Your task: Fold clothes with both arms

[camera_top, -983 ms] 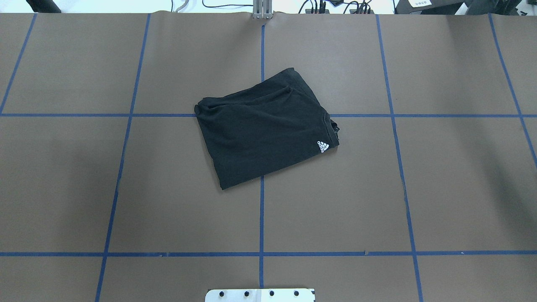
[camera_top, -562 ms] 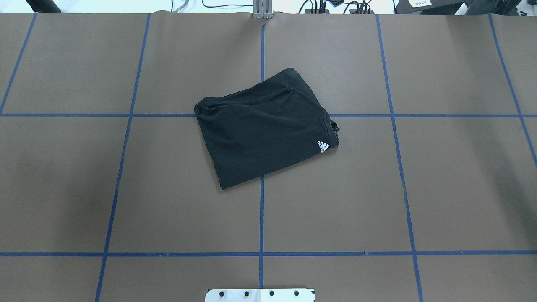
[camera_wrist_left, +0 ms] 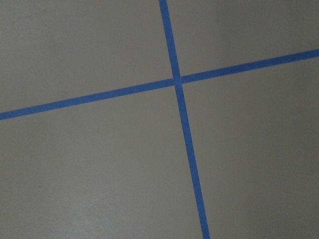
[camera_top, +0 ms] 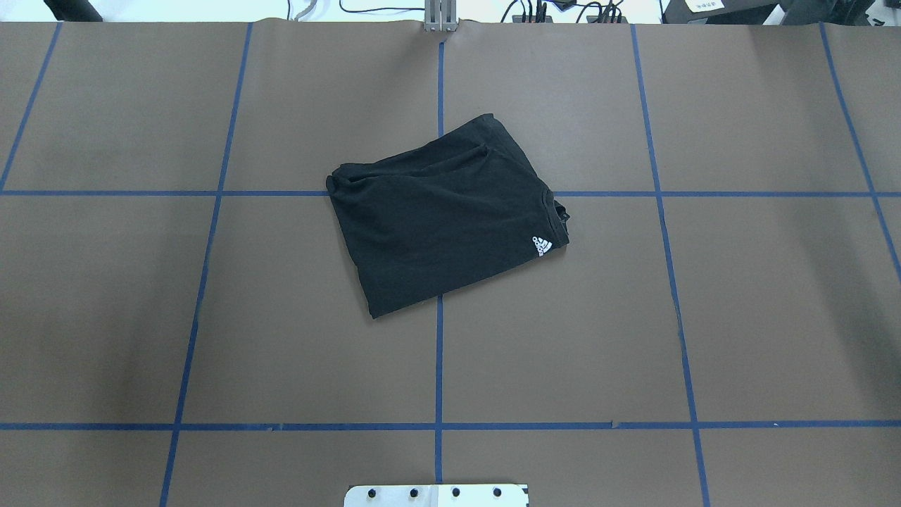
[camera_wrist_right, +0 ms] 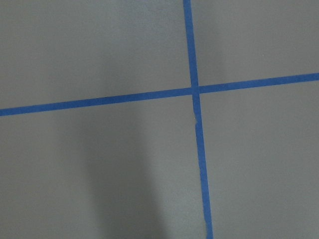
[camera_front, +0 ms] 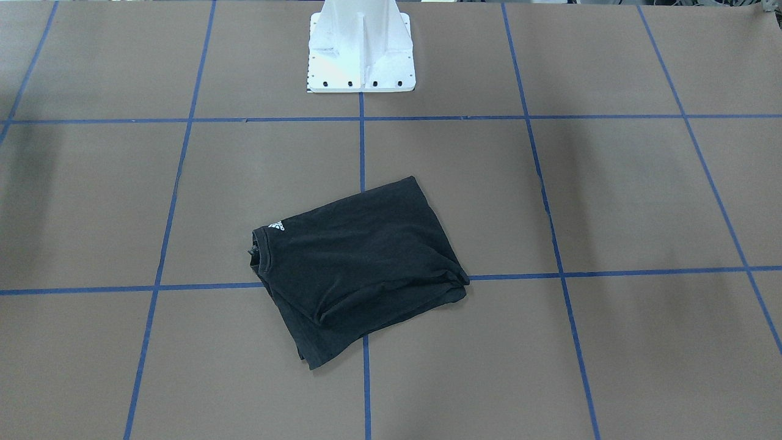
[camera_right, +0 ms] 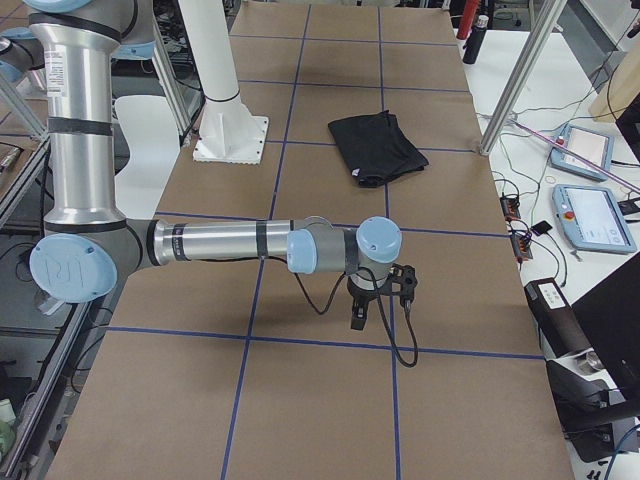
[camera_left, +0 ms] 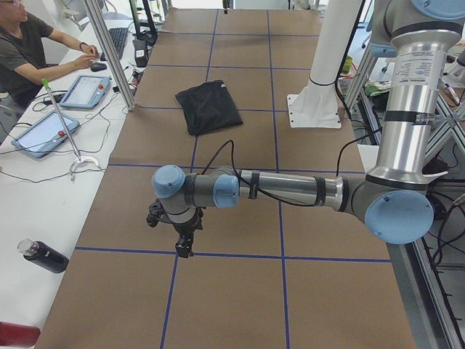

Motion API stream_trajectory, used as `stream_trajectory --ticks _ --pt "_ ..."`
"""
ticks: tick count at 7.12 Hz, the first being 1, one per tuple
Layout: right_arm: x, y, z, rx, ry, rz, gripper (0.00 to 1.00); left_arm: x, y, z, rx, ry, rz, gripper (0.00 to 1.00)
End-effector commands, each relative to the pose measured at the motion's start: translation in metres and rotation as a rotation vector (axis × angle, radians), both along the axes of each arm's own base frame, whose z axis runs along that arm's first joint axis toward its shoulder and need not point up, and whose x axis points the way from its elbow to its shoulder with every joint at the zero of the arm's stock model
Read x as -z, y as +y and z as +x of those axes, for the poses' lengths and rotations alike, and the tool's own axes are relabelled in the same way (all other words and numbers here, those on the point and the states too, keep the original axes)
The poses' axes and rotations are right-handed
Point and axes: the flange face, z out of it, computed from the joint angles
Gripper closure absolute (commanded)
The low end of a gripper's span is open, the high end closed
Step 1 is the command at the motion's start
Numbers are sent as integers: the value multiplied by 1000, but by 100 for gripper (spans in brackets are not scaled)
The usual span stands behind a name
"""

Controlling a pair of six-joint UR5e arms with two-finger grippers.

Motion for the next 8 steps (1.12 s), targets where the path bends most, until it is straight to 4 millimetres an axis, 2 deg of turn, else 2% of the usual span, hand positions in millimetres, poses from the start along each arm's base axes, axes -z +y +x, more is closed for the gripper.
stream_trajectory --ticks 1,2,4,8 --pt "-14 29 14 18 -1 21 0 3 0 0 -6 6 11 1" --pt "-6 39 24 -2 1 27 0 5 -2 1 -4 6 13 1" --pt "-9 46 46 5 15 76 0 6 -3 0 -2 6 13 1" --pt "-26 49 48 7 11 26 0 4 -2 0 -6 6 16 1"
